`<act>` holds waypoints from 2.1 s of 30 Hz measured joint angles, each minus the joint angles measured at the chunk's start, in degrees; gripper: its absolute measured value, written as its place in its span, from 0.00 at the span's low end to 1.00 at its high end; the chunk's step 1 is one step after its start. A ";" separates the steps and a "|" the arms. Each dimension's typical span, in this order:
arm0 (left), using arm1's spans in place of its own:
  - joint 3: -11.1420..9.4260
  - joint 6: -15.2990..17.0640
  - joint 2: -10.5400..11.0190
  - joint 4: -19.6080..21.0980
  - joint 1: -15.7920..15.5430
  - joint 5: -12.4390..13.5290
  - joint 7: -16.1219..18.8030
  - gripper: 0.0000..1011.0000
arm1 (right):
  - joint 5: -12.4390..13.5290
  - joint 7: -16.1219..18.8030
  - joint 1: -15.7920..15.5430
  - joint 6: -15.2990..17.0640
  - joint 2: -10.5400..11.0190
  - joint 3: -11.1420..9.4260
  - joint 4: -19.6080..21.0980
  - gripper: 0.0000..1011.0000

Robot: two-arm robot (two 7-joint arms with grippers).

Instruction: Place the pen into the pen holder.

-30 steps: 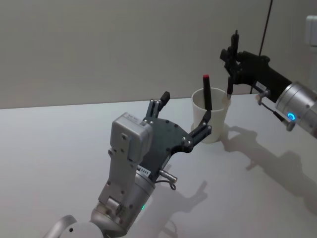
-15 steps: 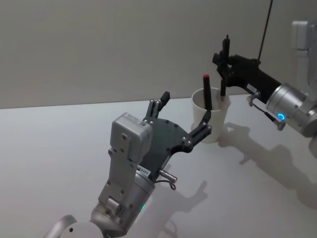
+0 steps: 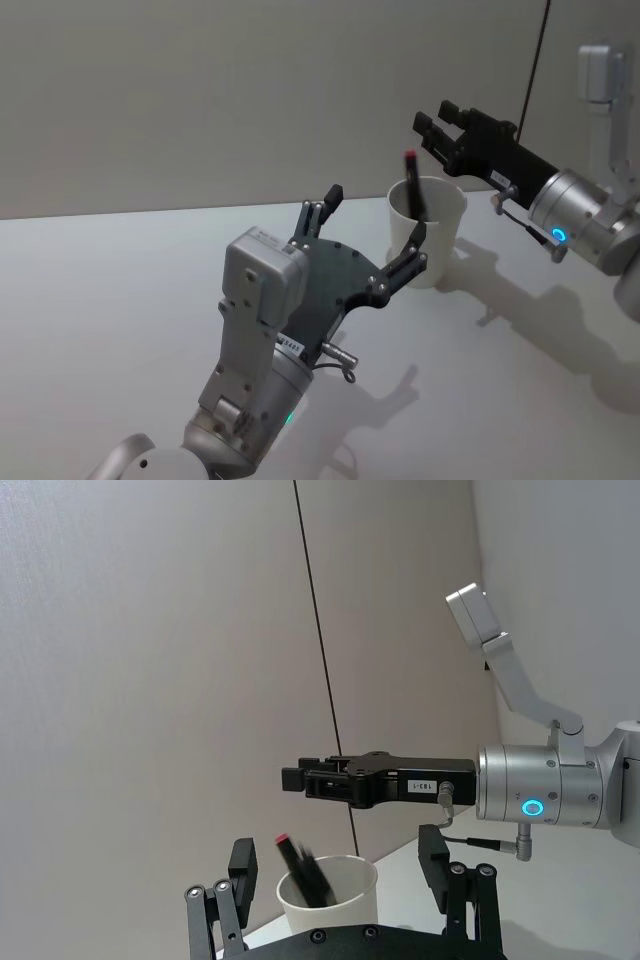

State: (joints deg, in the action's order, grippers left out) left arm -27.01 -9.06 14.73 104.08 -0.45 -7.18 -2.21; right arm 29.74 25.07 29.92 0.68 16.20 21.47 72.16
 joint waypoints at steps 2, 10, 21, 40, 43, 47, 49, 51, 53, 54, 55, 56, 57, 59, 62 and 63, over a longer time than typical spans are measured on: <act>0.00 0.00 0.00 0.00 0.00 0.00 0.00 0.99 | -0.01 0.07 0.09 -0.04 -0.06 0.02 -0.17 0.44; 0.00 0.00 0.00 0.00 0.00 0.00 0.00 0.99 | -0.06 0.31 0.36 -0.25 -0.30 0.08 -0.82 0.72; 0.00 0.00 0.00 0.00 0.00 0.00 0.00 0.99 | -0.08 0.45 0.54 -0.35 -0.43 0.14 -1.22 0.99; 0.00 0.00 0.00 0.00 0.00 0.00 0.00 0.99 | 0.42 -0.71 -1.31 -1.03 0.97 -0.39 1.98 0.99; 0.00 0.00 0.00 0.00 0.00 0.00 0.00 0.99 | 1.01 -1.85 -2.96 -1.03 2.12 -0.72 4.09 0.99; 0.00 0.00 0.00 0.00 0.00 0.00 0.01 0.99 | 2.12 -4.29 -5.91 -0.72 4.24 -1.38 7.95 0.99; 0.00 0.00 0.00 0.00 0.00 0.00 0.00 0.96 | 2.48 -5.04 -7.03 -0.58 5.09 -1.65 9.26 0.99; 0.00 0.00 0.00 0.00 0.00 0.00 0.00 0.92 | 3.06 -6.11 -8.40 -0.41 6.09 -1.93 10.87 0.99; 0.00 0.00 0.00 0.00 0.00 0.00 0.00 0.88 | 3.35 -6.69 -9.14 -0.33 6.64 -2.11 11.75 0.99; 0.00 0.00 0.00 0.00 0.00 0.00 0.00 0.86 | 3.60 -7.22 -9.79 -0.23 7.11 -2.24 12.55 0.99; 0.00 0.00 0.00 0.00 0.00 0.00 0.01 0.85 | 3.69 -7.39 -10.05 -0.19 7.29 -2.30 12.86 0.99; 0.00 0.00 0.00 0.00 0.00 0.00 0.00 0.80 | 3.91 -7.84 -10.63 -0.11 7.72 -2.42 13.53 0.99; 0.00 0.00 0.00 0.00 0.00 0.00 0.00 0.77 | 3.91 -7.84 -10.63 -0.11 7.72 -2.42 13.53 0.99; 0.00 0.00 0.00 0.00 0.00 0.00 0.01 0.72 | 4.18 -8.37 -11.35 -0.01 8.26 -2.59 14.36 0.99; 0.00 0.00 0.00 0.00 0.00 0.00 0.01 0.62 | 4.46 -8.96 -12.13 0.07 8.82 -2.76 15.27 0.99; 0.00 0.00 0.00 0.00 0.00 0.00 0.01 0.58 | 4.53 -9.11 -12.34 0.09 8.97 -2.80 15.51 0.99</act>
State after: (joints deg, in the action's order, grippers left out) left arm -27.01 -9.06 14.73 104.08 -0.45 -7.18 -2.20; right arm 34.27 15.96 17.58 0.77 25.16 18.67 87.67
